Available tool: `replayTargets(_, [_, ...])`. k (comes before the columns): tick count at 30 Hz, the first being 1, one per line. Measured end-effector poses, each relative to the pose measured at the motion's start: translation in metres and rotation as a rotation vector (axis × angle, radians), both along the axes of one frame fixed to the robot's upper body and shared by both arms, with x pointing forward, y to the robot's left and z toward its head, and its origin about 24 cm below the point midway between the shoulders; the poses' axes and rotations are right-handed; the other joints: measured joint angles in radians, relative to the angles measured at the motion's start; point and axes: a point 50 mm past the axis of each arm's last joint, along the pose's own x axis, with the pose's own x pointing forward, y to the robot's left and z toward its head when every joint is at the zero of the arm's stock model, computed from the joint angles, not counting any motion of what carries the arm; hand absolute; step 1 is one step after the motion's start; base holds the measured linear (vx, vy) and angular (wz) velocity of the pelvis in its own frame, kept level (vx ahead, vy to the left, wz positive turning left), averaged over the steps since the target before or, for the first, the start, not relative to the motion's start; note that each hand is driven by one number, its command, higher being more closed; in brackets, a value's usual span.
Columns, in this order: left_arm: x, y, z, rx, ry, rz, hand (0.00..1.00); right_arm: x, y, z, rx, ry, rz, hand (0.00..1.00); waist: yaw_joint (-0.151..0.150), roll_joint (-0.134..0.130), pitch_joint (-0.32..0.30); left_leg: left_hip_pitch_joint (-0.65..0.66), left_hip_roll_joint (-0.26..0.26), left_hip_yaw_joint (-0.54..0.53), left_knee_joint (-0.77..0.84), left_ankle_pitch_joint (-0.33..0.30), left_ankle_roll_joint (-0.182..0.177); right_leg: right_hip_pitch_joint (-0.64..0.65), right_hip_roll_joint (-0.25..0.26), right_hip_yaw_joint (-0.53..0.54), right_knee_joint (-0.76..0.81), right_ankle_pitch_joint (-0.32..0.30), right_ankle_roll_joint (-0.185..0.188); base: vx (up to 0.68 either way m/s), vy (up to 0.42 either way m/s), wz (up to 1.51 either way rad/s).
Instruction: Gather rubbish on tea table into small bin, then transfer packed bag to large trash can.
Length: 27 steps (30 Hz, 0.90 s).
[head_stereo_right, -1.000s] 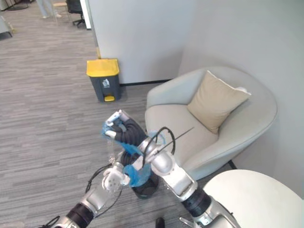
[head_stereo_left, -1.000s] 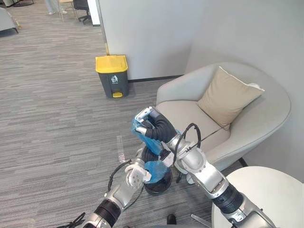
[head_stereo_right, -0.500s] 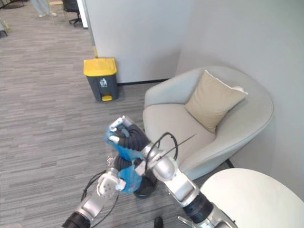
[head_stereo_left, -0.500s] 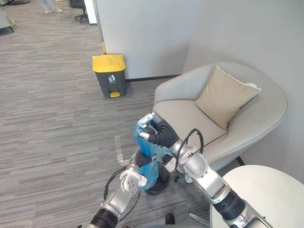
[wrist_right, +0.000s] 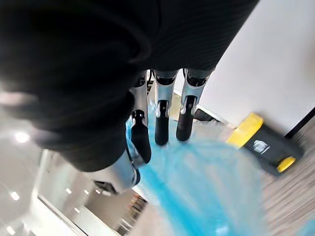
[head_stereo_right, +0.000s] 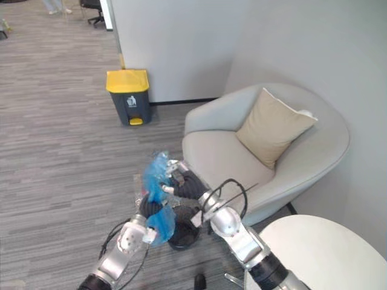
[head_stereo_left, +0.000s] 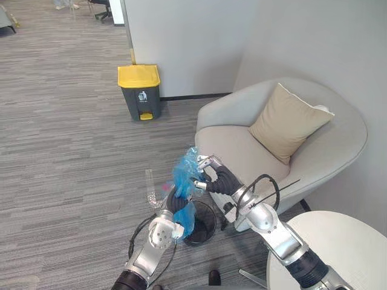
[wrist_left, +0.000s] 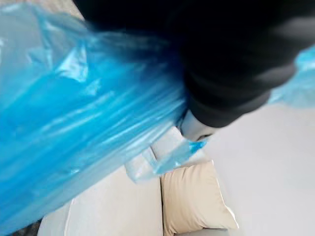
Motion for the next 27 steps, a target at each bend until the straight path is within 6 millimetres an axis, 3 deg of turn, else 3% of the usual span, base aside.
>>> replayTargets(4, [-0.001,0.006,-0.002,-0.011,0.013,0.031,1.00,-0.001,-0.011,-0.007,-0.083,-0.026,-0.044,0.00,0.003,0.000,0.000,-0.001,0.000,0.000,0.000,0.000,0.000,-0.001,0.000,0.000,0.000,-0.001,0.001,0.00,0.000,0.00])
replayTargets(10, [-0.011,0.030,-0.018,-0.023,0.088,0.143,1.00,-0.001,-0.042,-0.010,-0.107,-0.054,-0.207,0.00,0.003,0.004,0.003,-0.001,-0.002,0.000,0.000,0.000,0.000,-0.001,-0.001,0.000,0.000,-0.002,0.002,0.00,0.000,0.00])
replayTargets(14, [-0.024,0.050,-0.033,-0.037,0.163,0.244,1.00,-0.009,-0.059,-0.029,-0.040,0.032,-0.343,0.00,0.002,0.012,0.008,-0.001,-0.002,0.000,0.000,0.000,0.000,-0.001,-0.002,0.000,0.000,-0.002,0.002,0.00,0.000,0.00])
replayTargets(17, [-0.035,0.063,-0.045,-0.052,0.223,0.316,1.00,-0.012,-0.067,-0.058,0.043,0.180,-0.474,0.00,-0.002,0.019,0.013,0.001,-0.008,0.001,0.001,0.000,0.000,0.000,0.001,-0.001,0.000,-0.002,0.002,0.00,0.000,0.00])
replayTargets(19, [-0.045,0.073,-0.056,-0.070,0.284,0.377,1.00,-0.018,-0.070,-0.092,0.131,0.371,-0.566,0.00,-0.002,0.025,0.017,0.001,-0.009,0.000,0.001,0.000,0.000,0.001,0.000,-0.002,-0.001,-0.002,0.002,0.00,0.000,0.00])
replayTargets(20, [-0.047,0.075,-0.058,-0.073,0.294,0.388,1.00,-0.019,-0.071,-0.097,0.143,0.403,-0.576,0.00,-0.002,0.026,0.017,0.001,-0.009,0.000,0.001,0.000,0.000,0.001,0.000,-0.002,-0.001,-0.002,0.002,0.00,0.000,0.00])
replayTargets(22, [-0.059,0.086,-0.071,-0.102,0.371,0.456,1.00,-0.030,-0.073,-0.133,0.170,0.598,-0.630,0.00,-0.001,0.030,0.021,0.002,-0.009,0.000,0.001,0.000,0.000,0.002,0.000,-0.002,-0.003,-0.001,0.002,0.00,0.000,0.00])
replayTargets(27, [-0.078,0.097,-0.090,-0.120,0.490,0.519,1.00,-0.050,-0.083,-0.177,0.220,0.845,-0.749,0.00,0.007,0.043,0.029,0.009,-0.010,0.002,0.001,-0.001,-0.001,0.010,0.000,-0.001,-0.007,-0.001,0.002,0.00,0.000,0.00])
